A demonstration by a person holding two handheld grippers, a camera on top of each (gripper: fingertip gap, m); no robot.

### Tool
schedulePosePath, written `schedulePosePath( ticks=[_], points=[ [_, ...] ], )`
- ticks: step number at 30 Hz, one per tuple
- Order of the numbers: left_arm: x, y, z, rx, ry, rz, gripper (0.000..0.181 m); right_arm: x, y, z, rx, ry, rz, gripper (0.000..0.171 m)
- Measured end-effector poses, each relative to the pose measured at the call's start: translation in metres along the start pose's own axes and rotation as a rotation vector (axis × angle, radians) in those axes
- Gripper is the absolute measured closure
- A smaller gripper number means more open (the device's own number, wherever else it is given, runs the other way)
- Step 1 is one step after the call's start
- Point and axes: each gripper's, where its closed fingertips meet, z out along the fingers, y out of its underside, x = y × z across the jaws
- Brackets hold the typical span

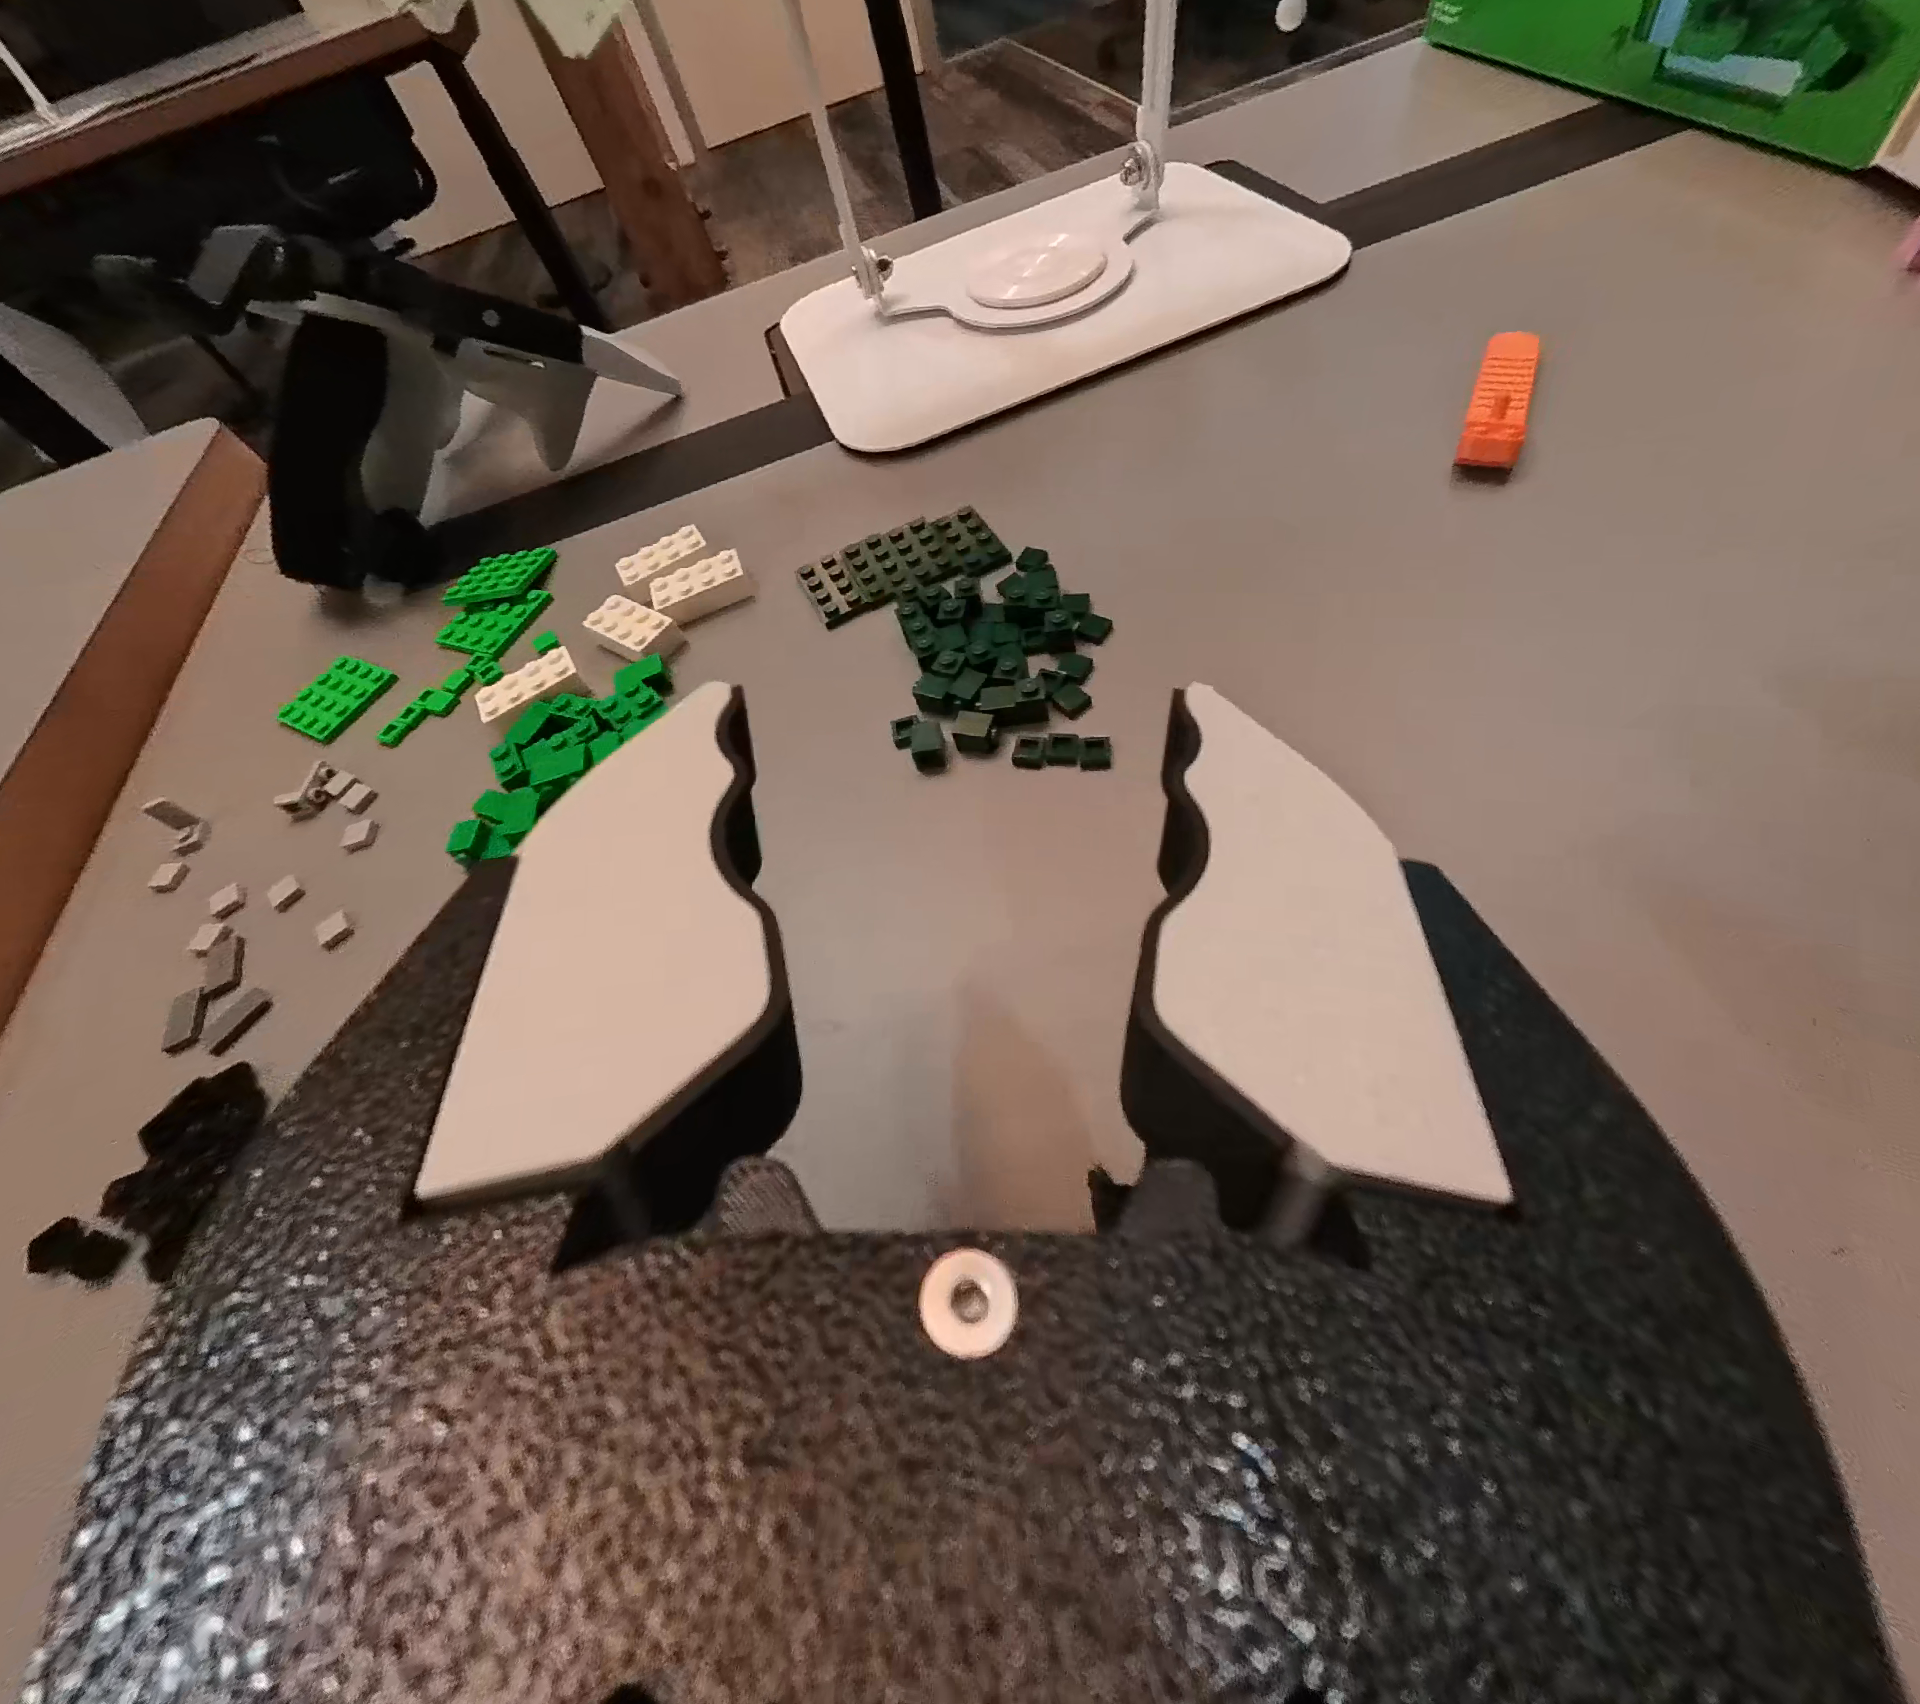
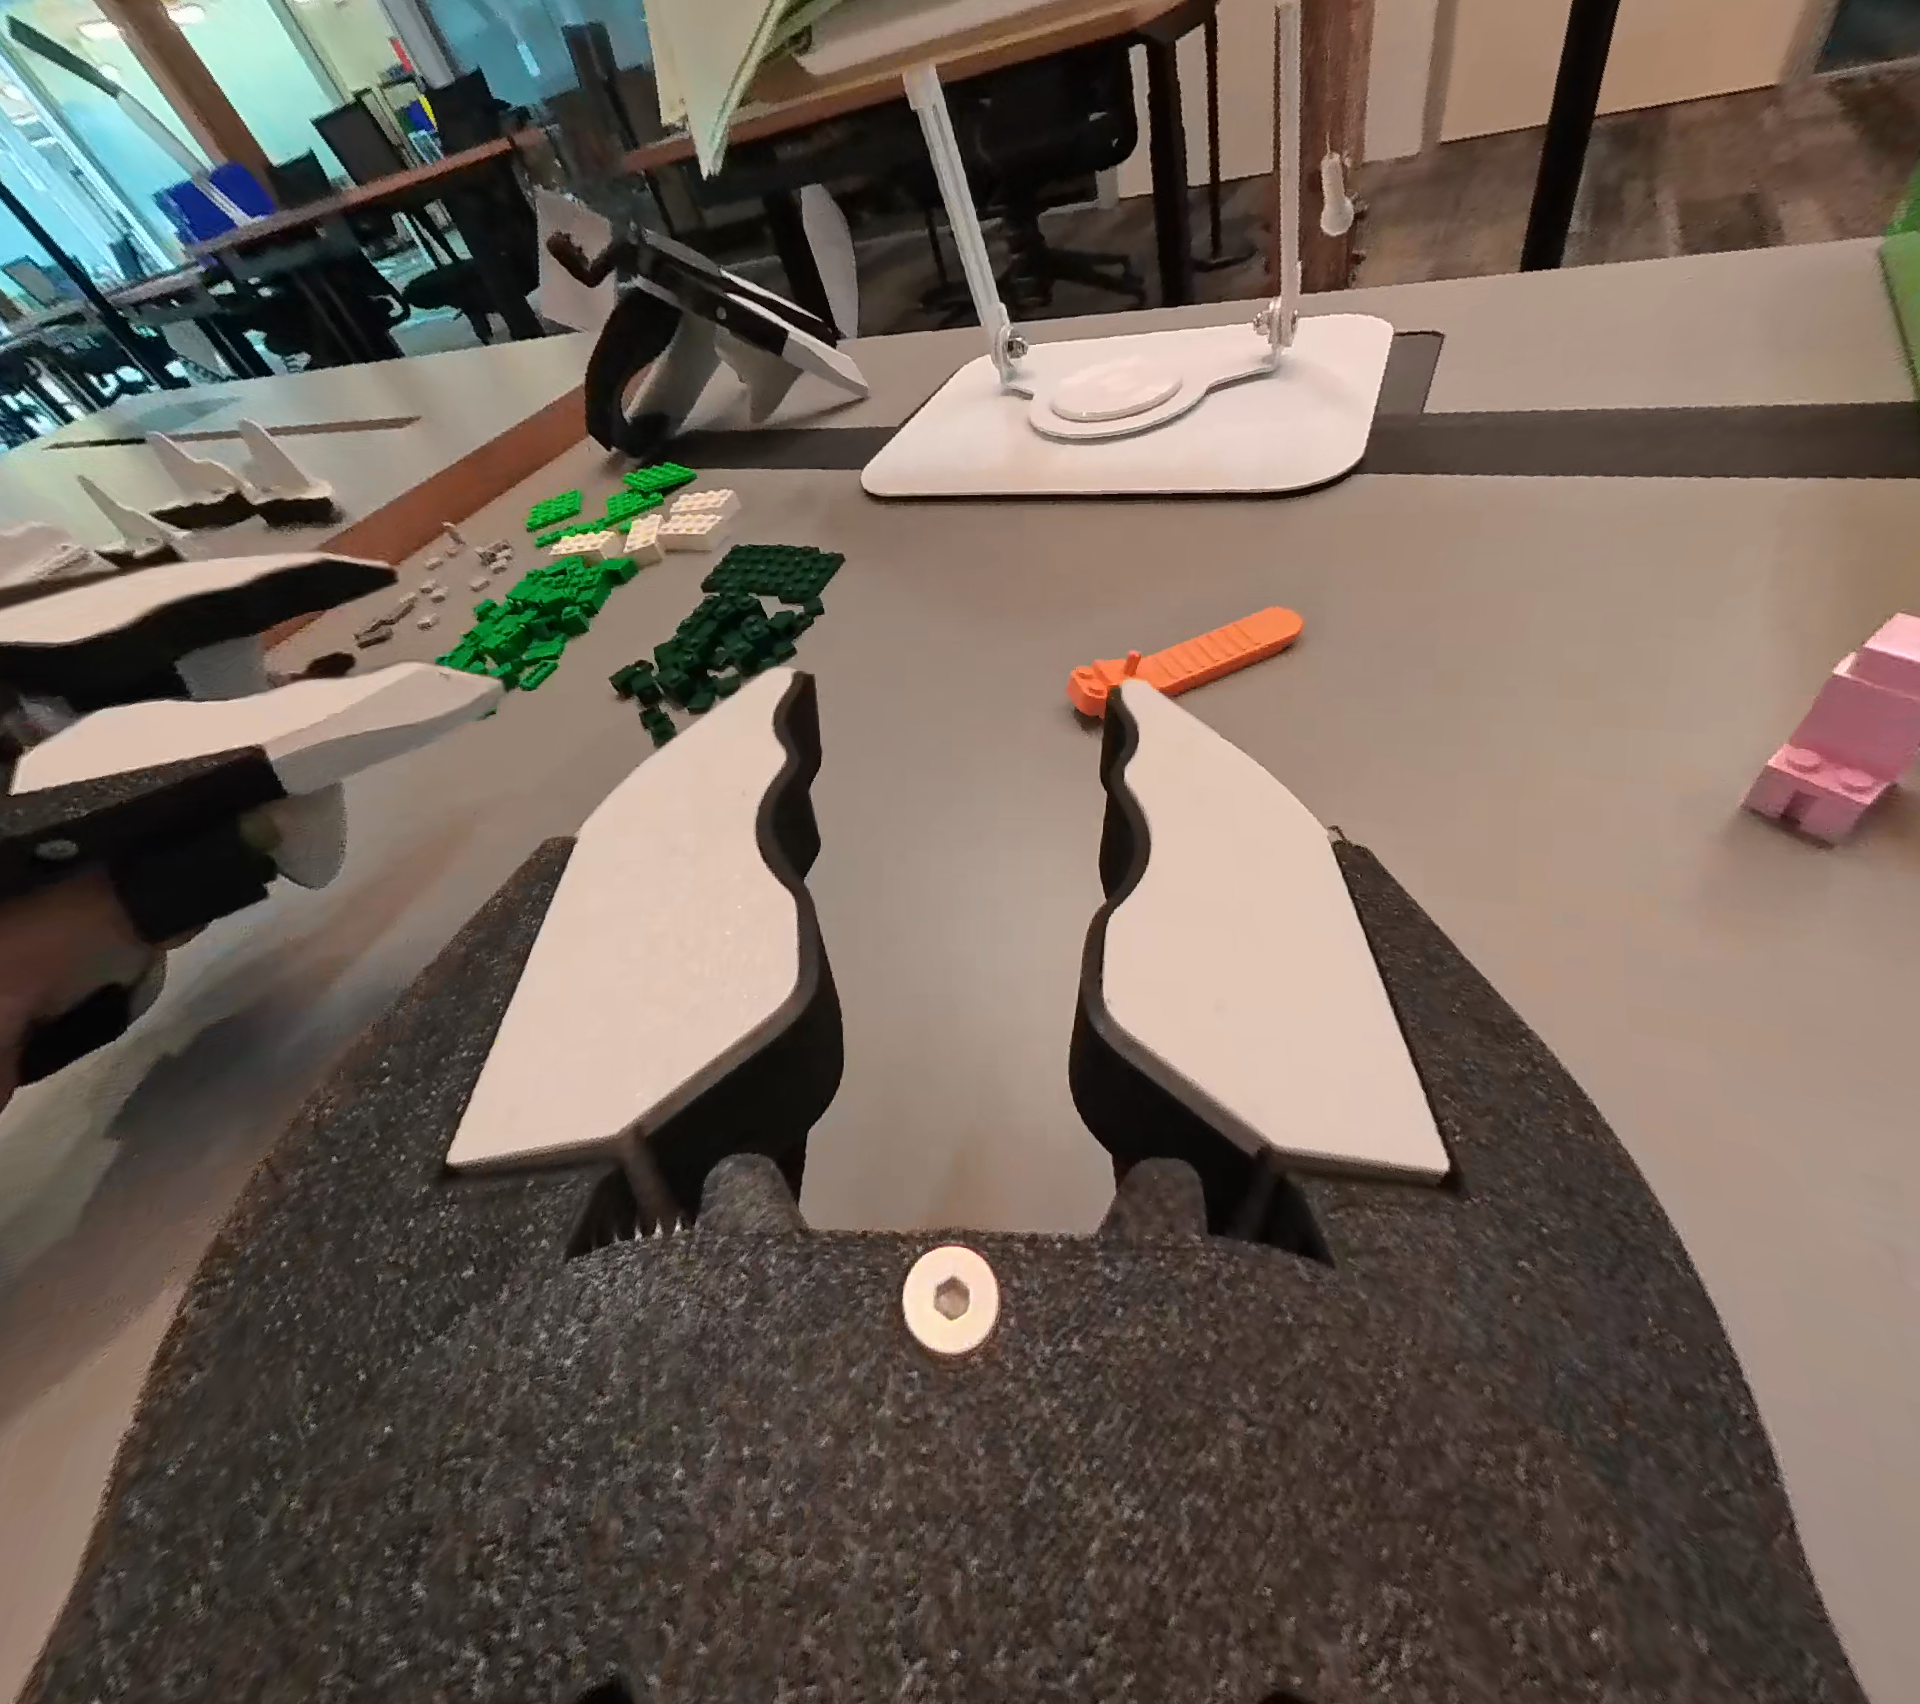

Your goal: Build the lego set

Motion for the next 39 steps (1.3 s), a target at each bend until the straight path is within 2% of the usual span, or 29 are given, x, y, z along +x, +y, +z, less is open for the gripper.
schedulePosePath(
  ticks=[7, 15, 19, 28, 39],
  points=[
    [0.022, -0.008, -0.004, 0.02, 0.069, 0.028, 0.108, -0.014, -0.011, -0.003, 0.096, -0.018, -0.109, 0.132],
    [0.025, -0.005, -0.004, 0.011, 0.078, 0.036, 0.11, -0.017, 0.009, 0.002, -0.092, -0.005, -0.179, 0.129],
    [0.023, -0.004, -0.003, 0.01, 0.084, 0.016, 0.111, -0.019, 0.017, 0.006, -0.126, 0.011, -0.244, 0.129],
    [0.031, 0.001, 0.0, 0.014, 0.13, -0.03, 0.111, -0.01, 0.013, 0.004, -0.1, -0.003, -0.121, 0.13],
    [0.043, 0.0, 0.0, 0.03, 0.176, -0.036, 0.113, -0.013, 0.015, 0.006, -0.115, -0.007, -0.139, 0.131]
  ],
)
